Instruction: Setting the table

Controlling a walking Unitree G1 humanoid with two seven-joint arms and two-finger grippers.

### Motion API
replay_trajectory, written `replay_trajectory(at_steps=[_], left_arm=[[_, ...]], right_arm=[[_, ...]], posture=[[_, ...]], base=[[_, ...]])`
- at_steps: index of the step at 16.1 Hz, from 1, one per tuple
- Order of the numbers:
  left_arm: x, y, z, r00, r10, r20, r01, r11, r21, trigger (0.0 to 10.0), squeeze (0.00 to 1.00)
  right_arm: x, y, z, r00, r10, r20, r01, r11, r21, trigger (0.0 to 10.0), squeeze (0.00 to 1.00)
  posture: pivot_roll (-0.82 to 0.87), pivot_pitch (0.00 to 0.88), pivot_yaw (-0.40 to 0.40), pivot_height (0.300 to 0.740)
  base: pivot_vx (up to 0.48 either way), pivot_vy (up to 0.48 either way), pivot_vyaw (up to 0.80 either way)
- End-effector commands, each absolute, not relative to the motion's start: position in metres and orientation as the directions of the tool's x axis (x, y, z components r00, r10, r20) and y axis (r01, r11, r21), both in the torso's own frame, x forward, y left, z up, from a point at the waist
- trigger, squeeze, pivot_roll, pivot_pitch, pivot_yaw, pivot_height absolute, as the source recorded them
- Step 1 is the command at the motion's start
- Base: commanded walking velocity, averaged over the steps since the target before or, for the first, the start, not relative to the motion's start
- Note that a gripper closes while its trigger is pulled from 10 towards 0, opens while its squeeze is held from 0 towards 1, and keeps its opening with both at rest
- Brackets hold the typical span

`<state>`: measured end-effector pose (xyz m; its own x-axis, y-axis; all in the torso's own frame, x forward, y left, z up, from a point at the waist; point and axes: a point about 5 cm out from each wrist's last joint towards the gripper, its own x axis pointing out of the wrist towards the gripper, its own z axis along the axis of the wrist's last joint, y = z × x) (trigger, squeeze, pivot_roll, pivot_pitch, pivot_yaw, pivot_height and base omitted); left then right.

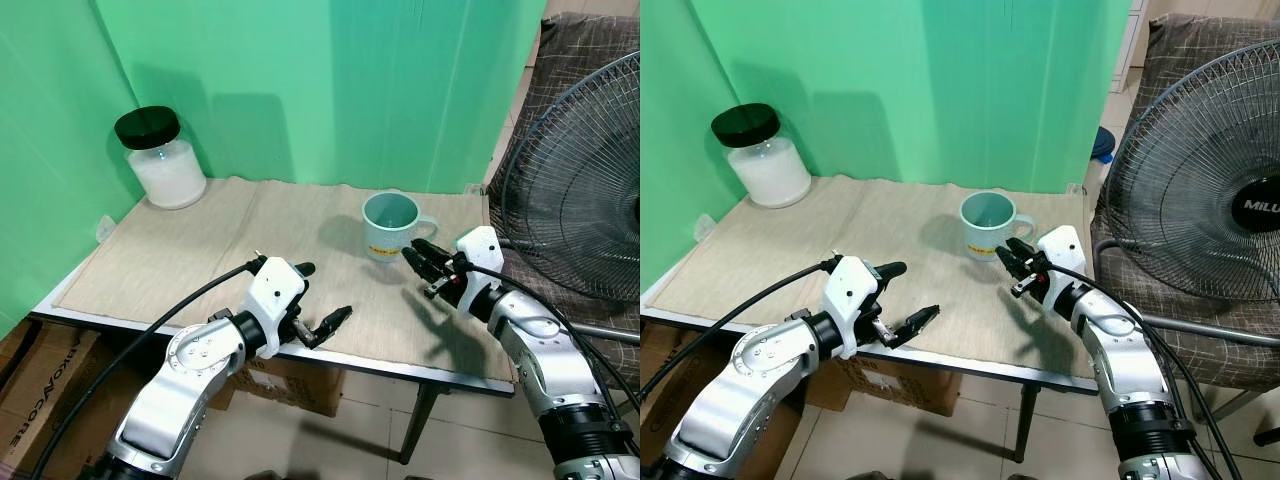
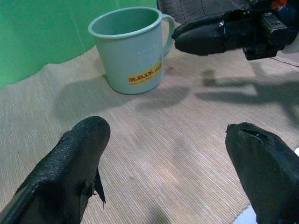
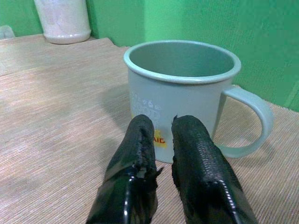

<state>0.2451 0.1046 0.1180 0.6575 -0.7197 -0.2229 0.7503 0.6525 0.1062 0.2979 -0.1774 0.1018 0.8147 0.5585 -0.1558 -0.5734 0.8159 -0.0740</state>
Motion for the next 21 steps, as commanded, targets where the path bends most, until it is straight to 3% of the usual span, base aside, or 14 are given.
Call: replay_trajectory(at_steps=[1, 21], left_arm=[[0.246, 0.110, 0.121, 0.669, -0.710, -0.221, 0.740, 0.662, 0.114, 10.0, 1.00], [0.251, 0.110, 0.120, 0.674, -0.702, -0.229, 0.736, 0.663, 0.137, 10.0, 1.00]], right_arm=[[0.296, -0.173, 0.105, 0.804, 0.577, -0.145, -0.590, 0.804, -0.075, 0.0, 0.00], [0.296, -0.163, 0.117, 0.778, 0.620, -0.099, -0.627, 0.777, -0.060, 0.0, 0.00]], posture=[[-0.07, 0.000, 0.101, 0.740], [-0.07, 0.000, 0.100, 0.740]], base=[[0.000, 0.000, 0.00], [0.000, 0.000, 0.00]])
